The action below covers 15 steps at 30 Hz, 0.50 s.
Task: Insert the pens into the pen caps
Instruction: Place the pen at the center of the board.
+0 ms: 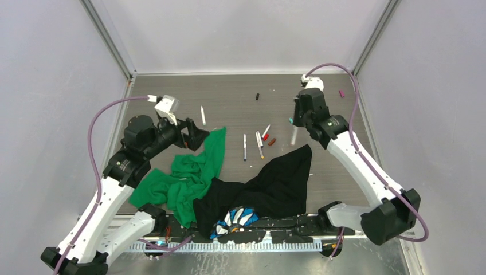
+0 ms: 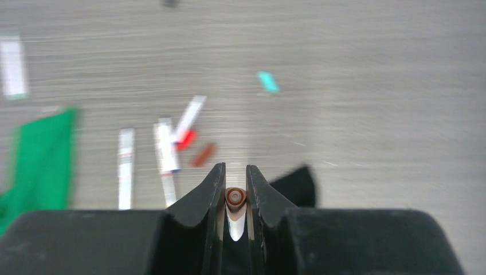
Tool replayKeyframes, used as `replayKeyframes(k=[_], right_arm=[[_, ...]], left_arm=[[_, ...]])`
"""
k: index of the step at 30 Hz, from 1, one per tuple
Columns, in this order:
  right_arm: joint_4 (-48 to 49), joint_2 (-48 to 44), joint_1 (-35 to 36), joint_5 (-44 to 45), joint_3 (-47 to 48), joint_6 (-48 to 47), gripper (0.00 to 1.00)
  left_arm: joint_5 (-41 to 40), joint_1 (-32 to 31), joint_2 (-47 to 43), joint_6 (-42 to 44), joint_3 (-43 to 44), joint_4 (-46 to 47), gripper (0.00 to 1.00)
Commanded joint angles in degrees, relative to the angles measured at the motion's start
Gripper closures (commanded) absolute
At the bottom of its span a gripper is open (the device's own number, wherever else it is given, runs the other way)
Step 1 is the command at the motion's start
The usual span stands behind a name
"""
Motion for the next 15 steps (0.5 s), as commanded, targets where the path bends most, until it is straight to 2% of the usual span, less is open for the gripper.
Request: replayKeyframes(k=[1, 4, 7, 11, 15], right_arm=[[-9.59, 5.09, -7.12, 17.86, 1.6, -6.54, 1.0], [-11.47, 10.29, -14.21, 21.51, 1.54, -7.75, 1.0], [-10.63, 15.35, -19.62, 17.34, 1.34, -9.06, 1.0], [-10.2, 23.81, -21.35, 22.03, 2.23, -8.61, 1.0], [-7.47, 29.37, -22.34, 21.04, 2.65, -9.37, 1.0]], left_arm=[[-17.68, 2.9, 0.35, -2.32, 2.32, -1.86, 0.02], [-21.63, 2.95, 0.01, -2.09, 1.55, -2.04, 0.02], [-20.59, 2.95, 0.44, -1.92, 1.56, -1.95, 0.02], [-20.0, 2.94, 1.18, -2.03, 1.59, -2.03, 0.02], [-19.32, 2.95, 1.43, -2.04, 1.59, -2.04, 0.02]])
